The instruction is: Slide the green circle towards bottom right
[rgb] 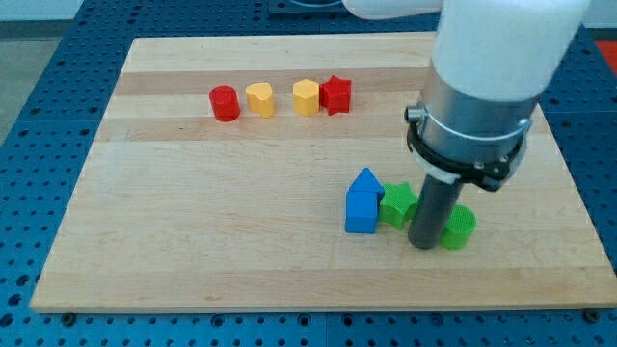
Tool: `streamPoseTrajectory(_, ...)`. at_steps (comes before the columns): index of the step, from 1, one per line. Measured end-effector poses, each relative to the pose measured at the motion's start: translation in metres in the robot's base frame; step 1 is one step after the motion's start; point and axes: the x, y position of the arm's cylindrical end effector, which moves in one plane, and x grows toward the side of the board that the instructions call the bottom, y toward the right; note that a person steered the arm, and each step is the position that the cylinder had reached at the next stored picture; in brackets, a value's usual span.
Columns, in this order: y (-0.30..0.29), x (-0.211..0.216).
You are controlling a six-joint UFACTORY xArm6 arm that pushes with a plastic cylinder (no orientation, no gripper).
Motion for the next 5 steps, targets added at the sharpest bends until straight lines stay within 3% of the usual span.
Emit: streamPoseTrajectory(5,0.036,-0.031)
